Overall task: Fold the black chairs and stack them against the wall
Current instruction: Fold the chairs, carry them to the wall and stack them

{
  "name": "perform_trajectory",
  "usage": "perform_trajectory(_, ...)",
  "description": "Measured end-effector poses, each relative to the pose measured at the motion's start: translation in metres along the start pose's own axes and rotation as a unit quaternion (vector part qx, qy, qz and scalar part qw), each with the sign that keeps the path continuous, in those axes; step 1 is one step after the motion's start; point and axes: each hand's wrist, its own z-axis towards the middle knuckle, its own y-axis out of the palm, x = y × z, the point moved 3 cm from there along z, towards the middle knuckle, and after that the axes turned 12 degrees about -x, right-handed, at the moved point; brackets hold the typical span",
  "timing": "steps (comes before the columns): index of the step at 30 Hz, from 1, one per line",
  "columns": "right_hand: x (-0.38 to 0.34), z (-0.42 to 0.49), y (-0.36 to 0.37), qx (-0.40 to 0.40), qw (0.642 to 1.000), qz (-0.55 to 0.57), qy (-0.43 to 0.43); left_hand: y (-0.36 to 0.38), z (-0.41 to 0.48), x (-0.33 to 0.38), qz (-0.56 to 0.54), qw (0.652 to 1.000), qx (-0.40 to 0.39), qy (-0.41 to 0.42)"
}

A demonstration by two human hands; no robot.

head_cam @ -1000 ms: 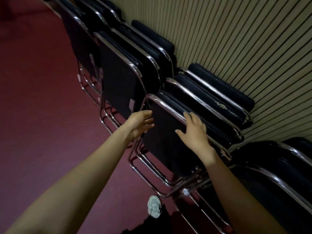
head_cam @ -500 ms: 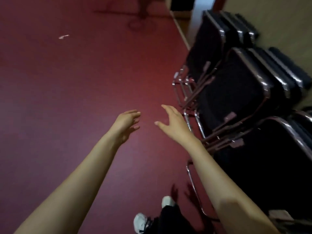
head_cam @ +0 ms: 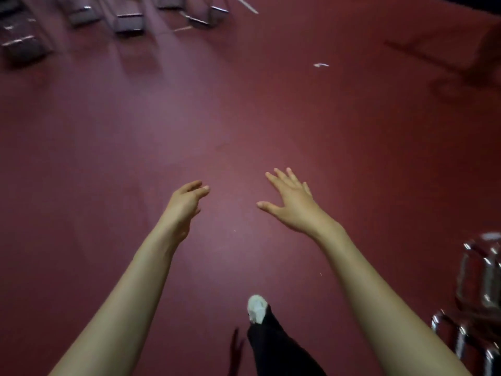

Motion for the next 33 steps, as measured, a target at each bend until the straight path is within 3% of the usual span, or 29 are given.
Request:
perform_trajectory(12, -0.235, 0.325, -0.031, -0.072, 0.971, -0.043, -0.223, -0.278, 0.135, 0.078, -0.143, 0.964, 0.221, 0.035)
perform_trajectory(20, -0.414, 0.53, -0.038, -0.081, 0.957, -0.041, -0.274, -0.478, 0.266, 0.157, -0.15, 0.959, 0.238, 0.04)
perform_trajectory(33, -0.645, 0.894, -0.046, -0.129, 0.942, -0.024, -0.308, -0.771, 0.51, 0.303, -0.164, 0.947, 0.272, 0.044)
